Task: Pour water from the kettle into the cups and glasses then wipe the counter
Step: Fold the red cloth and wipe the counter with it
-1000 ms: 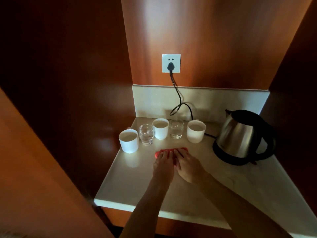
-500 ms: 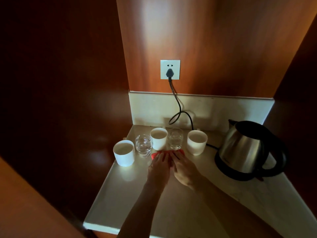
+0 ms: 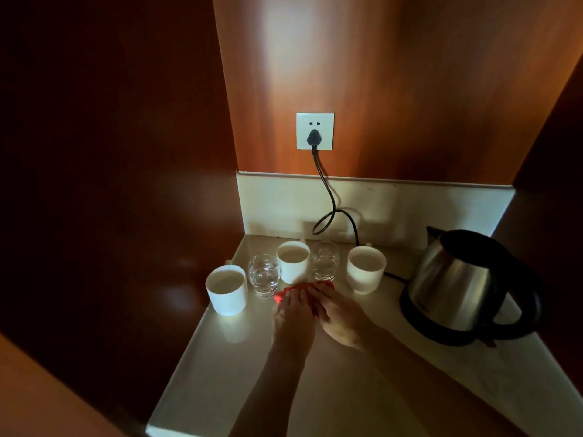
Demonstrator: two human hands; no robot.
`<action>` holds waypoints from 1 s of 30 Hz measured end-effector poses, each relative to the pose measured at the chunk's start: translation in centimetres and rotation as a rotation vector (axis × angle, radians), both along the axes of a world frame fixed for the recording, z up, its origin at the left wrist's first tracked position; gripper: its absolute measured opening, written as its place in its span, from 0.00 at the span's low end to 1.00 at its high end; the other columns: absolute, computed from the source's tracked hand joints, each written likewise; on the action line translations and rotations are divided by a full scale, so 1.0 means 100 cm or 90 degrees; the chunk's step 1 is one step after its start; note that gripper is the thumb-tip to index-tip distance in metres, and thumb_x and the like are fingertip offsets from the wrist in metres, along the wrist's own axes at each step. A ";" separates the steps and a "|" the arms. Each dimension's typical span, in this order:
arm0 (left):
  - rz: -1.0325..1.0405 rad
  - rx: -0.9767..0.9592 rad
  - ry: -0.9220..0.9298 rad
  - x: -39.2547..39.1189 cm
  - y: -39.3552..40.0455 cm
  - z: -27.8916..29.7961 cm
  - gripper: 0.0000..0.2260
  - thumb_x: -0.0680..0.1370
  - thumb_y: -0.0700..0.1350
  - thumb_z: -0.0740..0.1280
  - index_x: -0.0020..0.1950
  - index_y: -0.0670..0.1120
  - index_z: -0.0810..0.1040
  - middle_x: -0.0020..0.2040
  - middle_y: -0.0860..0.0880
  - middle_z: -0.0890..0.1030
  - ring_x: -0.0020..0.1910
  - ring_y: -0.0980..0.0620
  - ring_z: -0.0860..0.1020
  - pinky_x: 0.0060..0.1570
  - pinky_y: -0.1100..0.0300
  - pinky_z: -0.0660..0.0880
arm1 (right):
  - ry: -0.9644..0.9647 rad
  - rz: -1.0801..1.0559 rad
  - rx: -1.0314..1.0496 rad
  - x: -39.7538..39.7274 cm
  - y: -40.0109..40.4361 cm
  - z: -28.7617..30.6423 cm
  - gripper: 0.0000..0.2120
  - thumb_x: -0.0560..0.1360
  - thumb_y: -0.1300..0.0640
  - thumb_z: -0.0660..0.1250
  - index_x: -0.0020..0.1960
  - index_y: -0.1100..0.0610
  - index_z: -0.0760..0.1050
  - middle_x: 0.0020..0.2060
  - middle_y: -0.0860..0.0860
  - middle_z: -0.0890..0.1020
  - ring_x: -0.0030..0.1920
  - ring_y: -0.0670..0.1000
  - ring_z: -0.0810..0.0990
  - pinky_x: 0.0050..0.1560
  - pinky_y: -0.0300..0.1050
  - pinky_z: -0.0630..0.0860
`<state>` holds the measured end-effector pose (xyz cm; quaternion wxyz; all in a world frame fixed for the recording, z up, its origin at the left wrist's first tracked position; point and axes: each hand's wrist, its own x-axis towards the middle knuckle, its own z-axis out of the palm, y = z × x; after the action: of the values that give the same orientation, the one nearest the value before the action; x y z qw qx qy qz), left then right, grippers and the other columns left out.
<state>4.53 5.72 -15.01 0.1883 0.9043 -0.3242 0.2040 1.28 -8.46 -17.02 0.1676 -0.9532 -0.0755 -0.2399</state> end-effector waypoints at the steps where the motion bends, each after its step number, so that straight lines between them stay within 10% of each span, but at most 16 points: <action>1: 0.010 -0.003 0.000 0.000 -0.001 0.000 0.16 0.69 0.47 0.57 0.46 0.45 0.83 0.41 0.50 0.81 0.39 0.51 0.80 0.30 0.62 0.76 | -0.005 0.007 -0.005 0.002 -0.001 -0.001 0.20 0.79 0.54 0.58 0.65 0.59 0.80 0.62 0.53 0.82 0.62 0.54 0.80 0.63 0.47 0.79; 30: 0.034 0.024 0.114 0.014 -0.005 -0.003 0.10 0.71 0.45 0.64 0.47 0.45 0.82 0.42 0.49 0.81 0.41 0.52 0.80 0.33 0.62 0.78 | 0.019 0.044 -0.004 0.026 -0.002 -0.004 0.20 0.78 0.54 0.57 0.65 0.59 0.79 0.61 0.54 0.81 0.62 0.56 0.79 0.63 0.50 0.78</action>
<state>5.89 5.20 -15.28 0.1942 0.9306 -0.2857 0.1212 3.90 -8.68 -17.38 0.1742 -0.9540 -0.1066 -0.2194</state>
